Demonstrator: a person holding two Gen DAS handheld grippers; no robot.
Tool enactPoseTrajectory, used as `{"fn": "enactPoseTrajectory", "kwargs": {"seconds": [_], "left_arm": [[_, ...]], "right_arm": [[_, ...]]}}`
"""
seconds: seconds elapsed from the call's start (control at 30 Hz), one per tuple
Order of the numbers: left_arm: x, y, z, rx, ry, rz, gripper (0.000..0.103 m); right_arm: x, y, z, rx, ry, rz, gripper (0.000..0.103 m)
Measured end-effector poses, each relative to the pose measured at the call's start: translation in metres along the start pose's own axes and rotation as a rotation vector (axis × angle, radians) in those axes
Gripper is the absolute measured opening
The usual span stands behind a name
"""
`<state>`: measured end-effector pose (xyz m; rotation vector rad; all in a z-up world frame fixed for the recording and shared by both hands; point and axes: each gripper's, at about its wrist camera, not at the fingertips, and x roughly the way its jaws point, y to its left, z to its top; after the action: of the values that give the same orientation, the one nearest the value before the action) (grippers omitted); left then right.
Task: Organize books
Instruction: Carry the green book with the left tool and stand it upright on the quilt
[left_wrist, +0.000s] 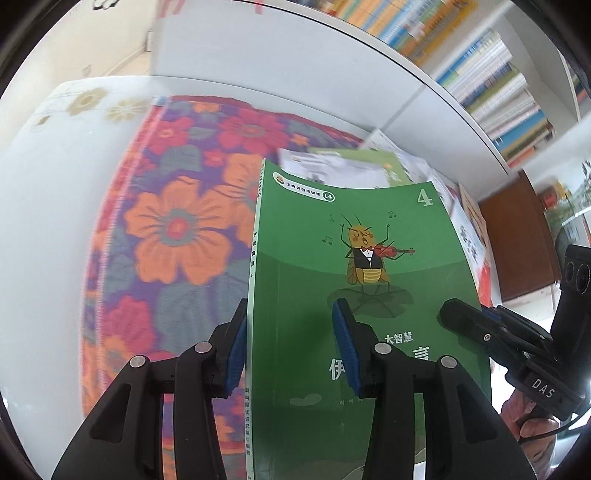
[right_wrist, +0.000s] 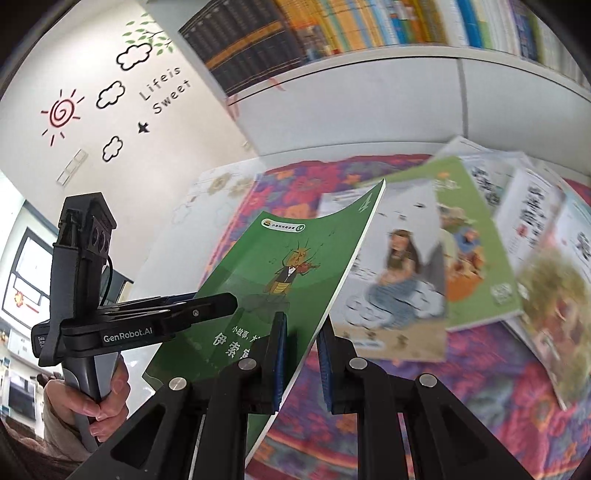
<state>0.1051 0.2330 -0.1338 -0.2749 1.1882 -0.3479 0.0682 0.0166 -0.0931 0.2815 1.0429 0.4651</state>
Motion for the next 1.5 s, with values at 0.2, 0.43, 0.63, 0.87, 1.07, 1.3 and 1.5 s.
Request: {"fn": "enactPoseTrajectory", "kwargs": {"seconds": [0.2, 0.43, 0.63, 0.87, 1.07, 1.3, 1.5], "left_arm": [[-0.007, 0.045, 0.003, -0.055, -0.017, 0.037, 0.04], [-0.004, 0.086, 0.006, -0.114, -0.019, 0.049, 0.042], [0.005, 0.116, 0.007, -0.157, -0.01, 0.066, 0.042], [0.017, 0.142, 0.004, -0.202, 0.029, 0.089, 0.042], [0.018, 0.15, 0.003, -0.199, 0.03, 0.133, 0.042], [0.026, 0.149, 0.004, -0.181, 0.041, 0.197, 0.042], [0.031, 0.14, 0.006, -0.135, 0.052, 0.287, 0.043]], "right_arm": [[0.036, 0.031, 0.015, -0.042, 0.021, 0.037, 0.016], [0.078, 0.057, 0.022, -0.047, 0.042, 0.059, 0.016], [0.112, 0.066, 0.02, -0.055, 0.081, 0.068, 0.016], [0.151, 0.072, 0.017, -0.031, 0.125, 0.06, 0.016], [0.174, 0.062, 0.006, 0.01, 0.185, 0.056, 0.017], [0.177, 0.061, 0.004, 0.019, 0.206, 0.051, 0.018], [0.183, 0.055, 0.003, 0.052, 0.227, 0.078, 0.019]]}}
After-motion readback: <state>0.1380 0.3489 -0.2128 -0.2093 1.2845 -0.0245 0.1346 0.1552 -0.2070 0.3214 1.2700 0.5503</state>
